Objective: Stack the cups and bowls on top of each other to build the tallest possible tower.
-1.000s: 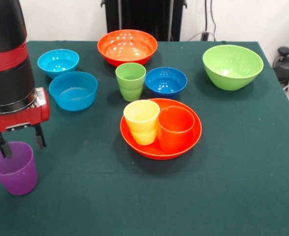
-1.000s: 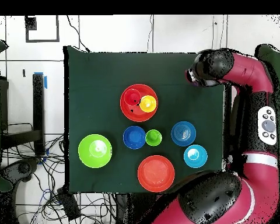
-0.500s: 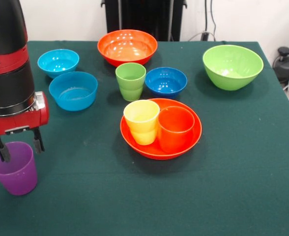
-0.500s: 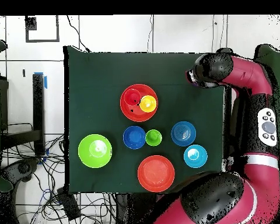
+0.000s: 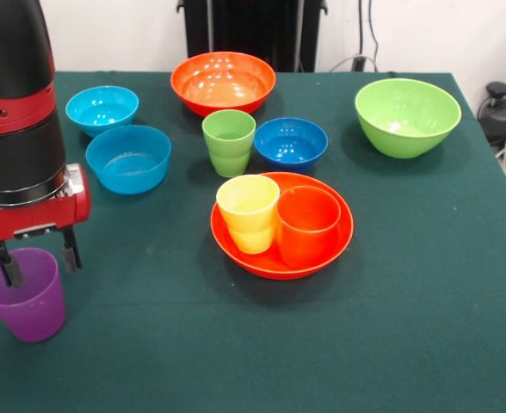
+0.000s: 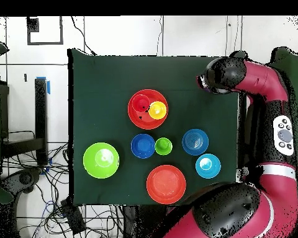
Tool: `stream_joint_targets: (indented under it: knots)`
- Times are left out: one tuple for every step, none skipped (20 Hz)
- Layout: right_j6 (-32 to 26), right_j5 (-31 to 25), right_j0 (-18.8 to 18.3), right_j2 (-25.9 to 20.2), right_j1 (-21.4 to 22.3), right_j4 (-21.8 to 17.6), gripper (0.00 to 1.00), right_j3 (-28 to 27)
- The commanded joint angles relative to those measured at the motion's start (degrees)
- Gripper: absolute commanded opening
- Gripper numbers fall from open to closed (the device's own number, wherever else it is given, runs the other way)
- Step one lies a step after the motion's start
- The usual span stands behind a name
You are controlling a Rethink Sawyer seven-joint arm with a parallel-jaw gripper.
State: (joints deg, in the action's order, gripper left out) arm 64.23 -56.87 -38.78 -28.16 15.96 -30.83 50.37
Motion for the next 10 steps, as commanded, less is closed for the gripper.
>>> stream_joint_targets:
  knots:
    - [-6.6,2.0,-0.1,-0.3,1.0,-0.9,1.00,6.0]
    - [-6.6,2.1,-0.2,-0.4,0.9,-0.8,1.00,6.1]
    - [-6.7,2.1,-0.2,-0.5,0.6,-0.8,1.00,5.8]
    - [-6.7,2.1,-0.2,-0.6,0.5,-0.8,1.00,5.8]
    - [-6.7,2.1,-0.2,-0.6,0.3,-0.7,1.00,5.7]
    - [-6.7,2.3,-0.2,-0.7,0.3,-0.7,1.00,5.8]
    - [-6.6,2.4,-0.2,-0.7,0.2,-0.7,1.00,5.9]
    - [-6.6,2.4,-0.2,-0.7,0.2,-0.7,1.00,5.9]
    - [-6.5,2.4,-0.2,-0.7,0.1,-0.7,1.00,5.9]
    - [-6.5,2.4,-0.2,-0.7,0.0,-0.7,1.00,5.8]
